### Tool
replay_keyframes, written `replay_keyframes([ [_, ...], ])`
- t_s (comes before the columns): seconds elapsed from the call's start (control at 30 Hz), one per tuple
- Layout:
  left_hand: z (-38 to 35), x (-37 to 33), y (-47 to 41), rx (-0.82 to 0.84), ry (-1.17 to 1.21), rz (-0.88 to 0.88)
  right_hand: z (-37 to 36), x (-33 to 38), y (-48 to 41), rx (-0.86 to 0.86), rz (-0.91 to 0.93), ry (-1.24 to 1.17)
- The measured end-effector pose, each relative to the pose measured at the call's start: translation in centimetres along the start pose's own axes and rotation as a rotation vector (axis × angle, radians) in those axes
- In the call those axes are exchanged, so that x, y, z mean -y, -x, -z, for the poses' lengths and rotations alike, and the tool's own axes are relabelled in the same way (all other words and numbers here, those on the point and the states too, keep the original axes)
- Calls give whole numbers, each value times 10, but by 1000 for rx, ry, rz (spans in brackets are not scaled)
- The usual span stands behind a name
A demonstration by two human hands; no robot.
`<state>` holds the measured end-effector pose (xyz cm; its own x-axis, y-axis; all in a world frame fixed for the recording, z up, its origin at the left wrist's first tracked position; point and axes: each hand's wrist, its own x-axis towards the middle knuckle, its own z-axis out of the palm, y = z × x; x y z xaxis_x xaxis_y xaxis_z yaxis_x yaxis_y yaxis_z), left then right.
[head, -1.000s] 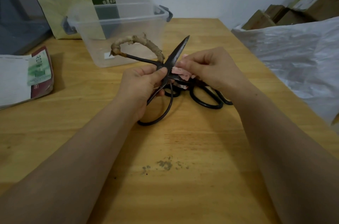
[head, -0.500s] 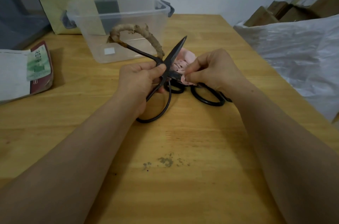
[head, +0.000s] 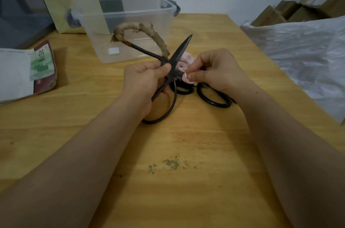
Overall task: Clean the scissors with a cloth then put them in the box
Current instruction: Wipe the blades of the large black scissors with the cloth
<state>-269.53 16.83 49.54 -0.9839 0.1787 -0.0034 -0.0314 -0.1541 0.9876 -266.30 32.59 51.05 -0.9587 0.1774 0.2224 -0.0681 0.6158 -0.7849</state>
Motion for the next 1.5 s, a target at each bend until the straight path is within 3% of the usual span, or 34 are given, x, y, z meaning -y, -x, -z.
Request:
replay_keyframes([
  [0.07, 1, 0, -1, 8, 0, -26, 0, 2, 0, -50, 11, -4],
  [0.23, -2, 0, 2, 42, 1, -79, -16, 11, 0, -103, 25, -273],
  [0.43, 0, -3, 2, 6, 140, -42, -4, 3, -3, -92, 45, -183],
  [1.03, -3, -4, 4, 51, 129, -163, -15, 14, -3, -144, 133, -268],
  [1.33, 1, -6, -1, -3, 197, -146, -7, 2, -5, -177, 117, -213],
  [1.5, -4, -3, 3, 34, 173, -133, -19, 13, -1, -127, 170, -309],
])
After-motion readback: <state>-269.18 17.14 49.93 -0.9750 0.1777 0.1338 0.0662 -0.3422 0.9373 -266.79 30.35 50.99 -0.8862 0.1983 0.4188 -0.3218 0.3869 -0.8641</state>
